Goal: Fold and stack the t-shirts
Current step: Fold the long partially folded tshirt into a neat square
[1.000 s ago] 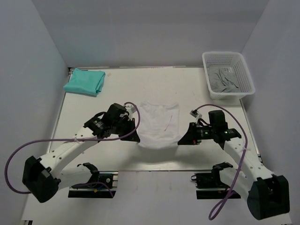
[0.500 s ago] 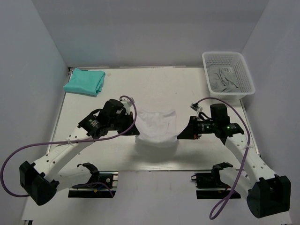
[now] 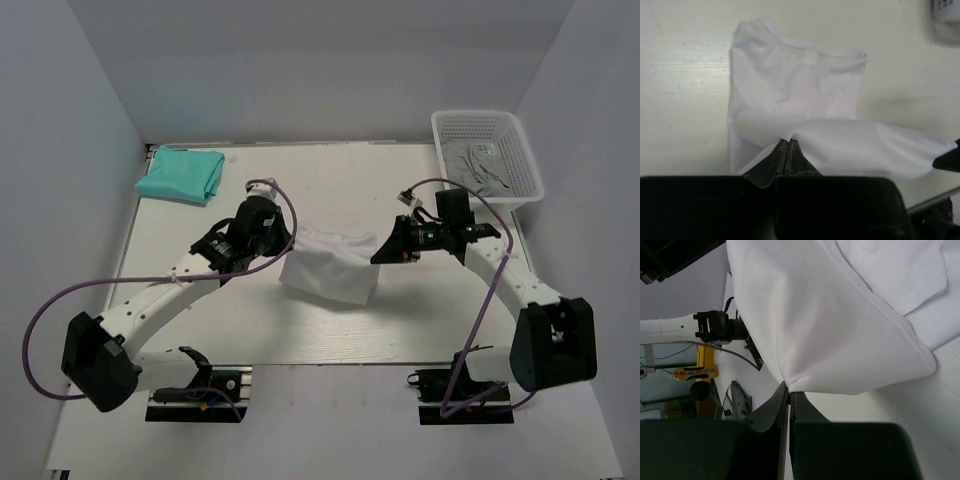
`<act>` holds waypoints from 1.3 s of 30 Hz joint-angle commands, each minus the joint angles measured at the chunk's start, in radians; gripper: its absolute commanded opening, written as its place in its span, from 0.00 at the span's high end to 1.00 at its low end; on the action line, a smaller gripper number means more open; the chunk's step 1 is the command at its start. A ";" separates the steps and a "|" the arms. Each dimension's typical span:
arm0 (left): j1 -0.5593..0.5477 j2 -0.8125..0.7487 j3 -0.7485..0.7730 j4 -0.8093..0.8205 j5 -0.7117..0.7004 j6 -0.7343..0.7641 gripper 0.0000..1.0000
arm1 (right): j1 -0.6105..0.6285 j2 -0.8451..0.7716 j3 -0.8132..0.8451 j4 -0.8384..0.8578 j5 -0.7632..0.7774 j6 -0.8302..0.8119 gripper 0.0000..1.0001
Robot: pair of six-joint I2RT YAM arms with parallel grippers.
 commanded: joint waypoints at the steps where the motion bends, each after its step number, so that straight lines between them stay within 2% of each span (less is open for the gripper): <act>1: 0.004 0.047 0.067 0.130 -0.108 0.025 1.00 | -0.014 0.093 0.085 0.032 -0.043 -0.010 1.00; 10: 0.035 0.283 0.216 0.137 -0.279 0.025 1.00 | -0.059 0.315 0.196 0.101 -0.100 0.016 1.00; 13: 0.059 0.414 0.286 0.159 -0.279 0.025 1.00 | -0.085 0.437 0.247 0.144 -0.117 0.039 1.00; 14: 0.075 0.415 0.286 0.159 -0.279 0.025 1.00 | -0.087 0.459 0.265 0.152 -0.122 0.049 1.00; 20: 0.147 0.723 0.533 0.190 -0.180 0.045 1.00 | -0.130 0.657 0.386 0.251 -0.119 0.119 1.00; 21: 0.147 0.757 0.565 0.180 -0.171 0.061 0.92 | -0.145 0.701 0.409 0.244 -0.106 0.122 1.00; 22: 0.156 0.815 0.596 0.167 -0.146 0.071 0.69 | -0.148 0.722 0.458 0.209 -0.080 0.121 0.91; 23: 0.156 0.838 0.656 0.156 -0.132 0.080 0.09 | -0.164 0.760 0.505 0.196 -0.076 0.119 0.72; 24: 0.167 0.855 0.677 0.156 -0.118 0.107 0.00 | -0.165 0.795 0.550 0.184 -0.077 0.112 0.56; 25: 0.167 0.866 0.694 0.144 -0.118 0.108 0.00 | -0.164 0.806 0.569 0.163 -0.080 0.095 0.40; 26: 0.167 0.878 0.717 0.143 -0.118 0.118 0.00 | -0.164 0.818 0.598 0.156 -0.073 0.090 0.10; 29: 0.176 0.865 0.727 0.143 -0.109 0.141 0.00 | -0.155 0.800 0.613 0.133 -0.027 0.066 0.10; 32: 0.176 0.819 0.678 0.182 -0.040 0.163 0.00 | -0.149 0.698 0.587 0.115 0.077 0.056 0.10; 36: 0.153 0.785 0.621 0.217 0.012 0.189 0.00 | -0.116 0.573 0.479 0.084 0.237 0.043 0.10; 39: 0.153 0.808 0.607 0.243 0.099 0.189 0.00 | -0.090 0.545 0.416 0.109 0.218 0.046 0.10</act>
